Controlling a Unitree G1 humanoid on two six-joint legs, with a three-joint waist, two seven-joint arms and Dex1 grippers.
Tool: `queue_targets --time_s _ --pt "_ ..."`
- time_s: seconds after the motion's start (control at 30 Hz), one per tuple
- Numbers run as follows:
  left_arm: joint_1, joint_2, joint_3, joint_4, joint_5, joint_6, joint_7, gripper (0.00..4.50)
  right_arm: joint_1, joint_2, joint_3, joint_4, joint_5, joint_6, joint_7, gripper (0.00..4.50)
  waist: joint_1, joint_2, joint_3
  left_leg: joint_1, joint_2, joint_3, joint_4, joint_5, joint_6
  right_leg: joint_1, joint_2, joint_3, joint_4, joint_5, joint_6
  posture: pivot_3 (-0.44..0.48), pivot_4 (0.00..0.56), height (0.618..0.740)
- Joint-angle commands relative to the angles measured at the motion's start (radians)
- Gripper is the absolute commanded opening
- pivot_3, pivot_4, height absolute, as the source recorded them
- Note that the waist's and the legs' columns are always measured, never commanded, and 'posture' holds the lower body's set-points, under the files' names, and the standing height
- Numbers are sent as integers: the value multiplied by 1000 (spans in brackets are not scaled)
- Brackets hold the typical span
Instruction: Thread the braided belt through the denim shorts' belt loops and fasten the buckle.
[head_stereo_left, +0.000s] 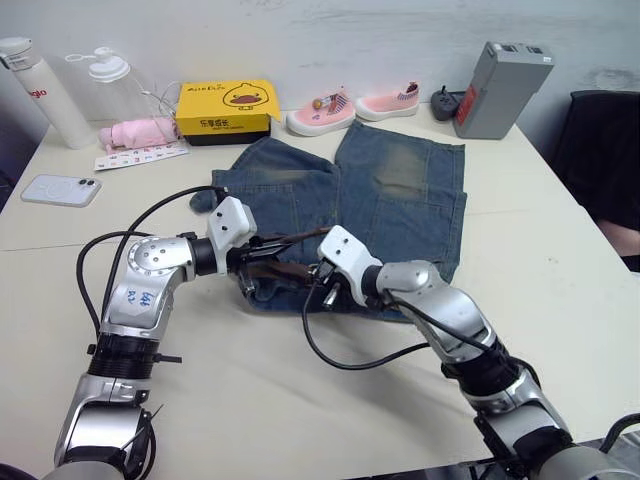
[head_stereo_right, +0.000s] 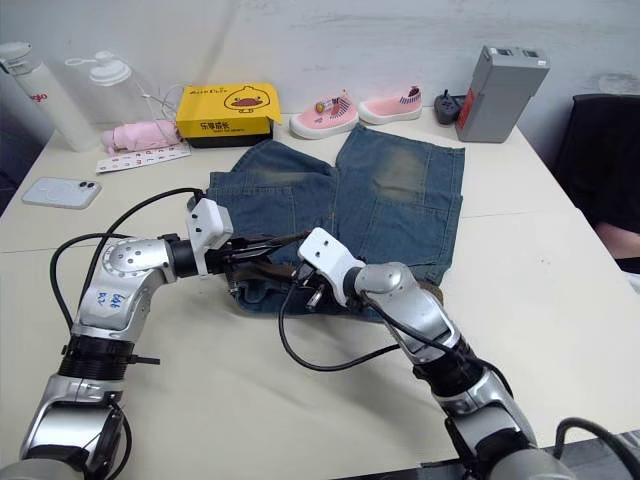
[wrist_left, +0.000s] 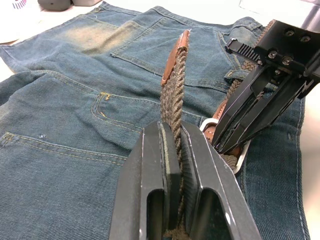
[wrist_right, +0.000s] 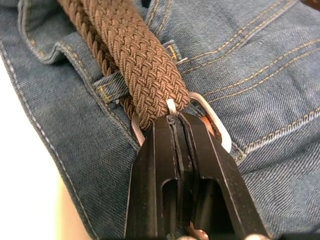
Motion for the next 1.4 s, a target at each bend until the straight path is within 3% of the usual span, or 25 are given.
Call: queue_targets --time_s 0.03,0.43,0.83,1.4 --pt "4 5 17 -40 -16 -24 13 0 -41 -38 -5 -20 35 11 65 63 1 0 0 0 0 0 0 0 0 0 0 0 0 0 0 0 150 683" --pt "11 -1 24 -26 -17 -65 31 0 -128 -86 -71 54 127 -11 167 63 3 0 0 0 0 0 0 0 0 0 0 0 0 0 0 0 150 683" --pt "46 -18 30 -44 -21 -80 72 0 -220 -122 -3 295 112 -160 352 63 2 0 0 0 0 0 0 0 0 -1 0 0 0 0 0 0 150 683" --pt "53 -32 21 -47 -24 -87 91 0 -273 -86 88 485 24 -268 428 63 -1 0 0 0 0 0 0 0 0 0 0 0 0 0 0 0 150 683"
